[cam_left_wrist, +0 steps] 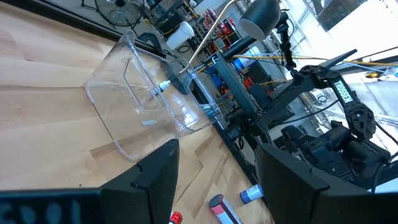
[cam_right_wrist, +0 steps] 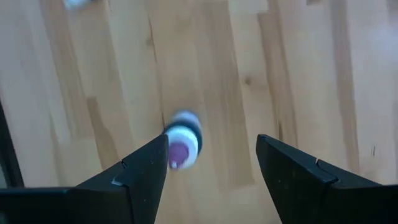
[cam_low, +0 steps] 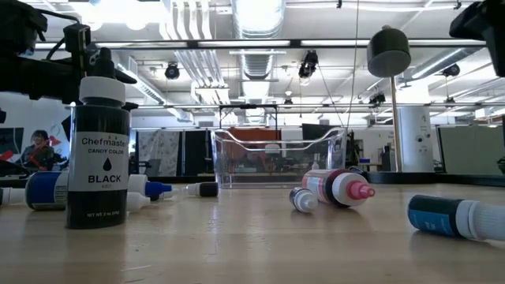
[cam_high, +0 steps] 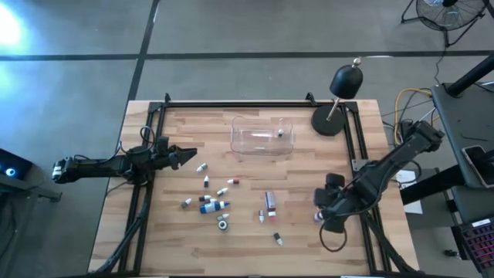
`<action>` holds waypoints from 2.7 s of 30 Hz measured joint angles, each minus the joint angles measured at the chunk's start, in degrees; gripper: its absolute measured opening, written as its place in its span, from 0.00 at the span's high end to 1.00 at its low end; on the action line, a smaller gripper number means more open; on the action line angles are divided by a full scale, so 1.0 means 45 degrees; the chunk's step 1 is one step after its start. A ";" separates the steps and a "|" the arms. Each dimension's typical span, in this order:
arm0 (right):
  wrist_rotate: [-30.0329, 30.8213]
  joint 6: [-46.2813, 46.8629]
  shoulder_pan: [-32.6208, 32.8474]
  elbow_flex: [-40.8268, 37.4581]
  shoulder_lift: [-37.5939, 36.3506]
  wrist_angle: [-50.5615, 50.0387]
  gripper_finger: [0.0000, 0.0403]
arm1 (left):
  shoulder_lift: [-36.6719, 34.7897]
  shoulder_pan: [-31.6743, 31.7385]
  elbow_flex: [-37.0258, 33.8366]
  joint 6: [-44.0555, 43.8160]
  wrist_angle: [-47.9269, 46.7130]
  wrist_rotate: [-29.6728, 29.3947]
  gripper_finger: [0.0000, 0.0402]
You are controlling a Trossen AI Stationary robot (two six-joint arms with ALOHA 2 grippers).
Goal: Pick & Place food coloring
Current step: Put the big purple food coloring bottle into the transparent bin
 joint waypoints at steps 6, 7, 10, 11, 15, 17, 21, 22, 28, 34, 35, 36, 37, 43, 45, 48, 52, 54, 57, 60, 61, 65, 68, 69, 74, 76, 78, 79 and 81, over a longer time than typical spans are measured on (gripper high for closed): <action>-0.0268 -0.1122 0.0210 0.0001 0.0188 0.0066 0.42 | 0.0001 0.0002 0.0000 0.0001 0.0000 0.0003 0.54; -0.0270 -0.1127 0.0223 0.0000 0.0187 0.0063 0.42 | 0.0001 0.0001 0.0000 -0.0001 0.0000 0.0001 0.54; -0.0266 -0.1135 0.0415 -0.0023 0.0188 0.0077 0.40 | 0.0000 0.0000 0.0000 -0.0001 0.0000 0.0003 0.54; -0.0265 -0.1166 0.0504 -0.0033 0.0188 0.0105 0.39 | -0.0001 0.0004 0.0000 0.0002 0.0000 0.0001 0.54; -0.0276 -0.1573 0.0833 -0.0090 0.0350 0.0318 0.35 | -0.0001 0.0001 0.0000 0.0002 0.0000 0.0003 0.54; -0.0251 -0.1797 0.0902 -0.0112 0.0512 0.0325 0.32 | -0.0004 0.0002 0.0001 0.0002 0.0000 0.0002 0.54; -0.0212 -0.1847 0.0917 -0.0231 0.1043 0.0398 0.29 | 0.0001 0.0004 0.0000 0.0002 0.0000 -0.0001 0.54; -0.0212 -0.1836 0.0917 -0.0264 0.1175 0.0460 0.28 | 0.0001 0.0004 0.0000 0.0002 0.0000 -0.0001 0.54; -0.0212 -0.1820 0.0913 -0.0235 0.1948 0.0641 0.27 | -0.0001 0.0000 0.0000 0.0002 -0.0002 0.0004 0.54; -0.0208 -0.1486 0.0912 -0.0189 0.1956 0.0656 0.35 | 0.0001 -0.0001 0.0000 0.0002 0.0000 0.0003 0.54; -0.0212 -0.1295 0.0912 -0.0189 0.1903 0.0655 0.37 | -0.0002 0.0002 0.0002 0.0000 0.0000 0.0004 0.54; -0.0212 -0.1091 0.0912 -0.0189 0.1835 0.0626 0.39 | 0.0001 -0.0001 0.0002 0.0001 0.0000 0.0002 0.54; -0.0212 -0.0973 0.0912 -0.0185 0.1803 0.0594 0.41 | 0.0000 0.0001 0.0001 0.0002 -0.0001 0.0004 0.54; -0.0217 -0.0915 0.0912 -0.0121 0.1817 0.0654 0.48 | 0.0001 0.0003 0.0005 0.0002 0.0000 0.0004 0.54; -0.0221 -0.0918 0.0912 -0.0151 0.1820 0.0774 0.49 | 0.0000 0.0004 0.0000 0.0002 0.0000 0.0004 0.54; -0.0260 -0.0919 0.0912 -0.0159 0.1844 0.0952 0.50 | 0.0000 0.0000 0.0001 0.0002 0.0000 0.0003 0.54; -0.0271 -0.0919 0.0891 -0.0215 0.1845 0.0950 0.50 | 0.0001 -0.0001 0.0004 0.0000 -0.0001 -0.0001 0.54; -0.0323 -0.0909 0.0888 -0.0257 0.1845 0.0947 0.50 | -0.0003 0.0000 0.0004 0.0002 0.0000 0.0000 0.54; -0.0335 -0.0669 0.0888 -0.0282 0.1848 0.0934 0.50 | 0.0001 0.0001 0.0003 0.0002 -0.0002 0.0001 0.54; -0.0353 -0.0312 0.0888 -0.0282 0.1849 0.0932 0.50 | 0.0001 -0.0001 0.0005 -0.0003 0.0000 0.0004 0.54; -0.0355 -0.0247 0.0888 -0.0282 0.1849 0.0932 0.51 | 0.0001 -0.0001 0.0000 -0.0002 0.0000 0.0003 0.54; -0.0353 0.0214 0.0888 -0.0282 0.1849 0.0923 0.58 | 0.0001 -0.0001 0.0005 0.0002 0.0000 0.0004 0.54; -0.0353 0.0510 0.0888 -0.0282 0.1849 0.0923 0.65 | -0.0001 0.0001 0.0002 0.0000 0.0000 0.0001 0.54; -0.0353 0.0581 0.0888 -0.0282 0.1849 0.0923 0.67 | 0.0001 0.0004 0.0004 0.0002 0.0000 0.0003 0.54; -0.0343 0.1345 0.0888 -0.0282 0.1845 0.0905 0.74 | -0.0004 0.0001 0.0005 0.0002 -0.0003 0.0001 0.54; -0.0343 0.1844 0.0888 -0.0277 0.1845 0.0880 0.74 | -0.0004 0.0004 0.0005 0.0002 -0.0001 0.0002 0.54; -0.0343 0.2573 0.0859 -0.0277 0.1845 0.0800 0.73 | 0.0001 0.0004 0.0005 0.0002 0.0000 0.0004 0.54; -0.0347 0.3027 0.0801 -0.0277 0.1845 0.0767 0.73 | -0.0004 0.0004 0.0005 0.0002 0.0000 0.0004 0.54; -0.0357 0.4077 0.0599 -0.0277 0.1817 0.0693 0.73 | -0.0002 0.0002 0.0003 0.0002 0.0000 0.0002 0.54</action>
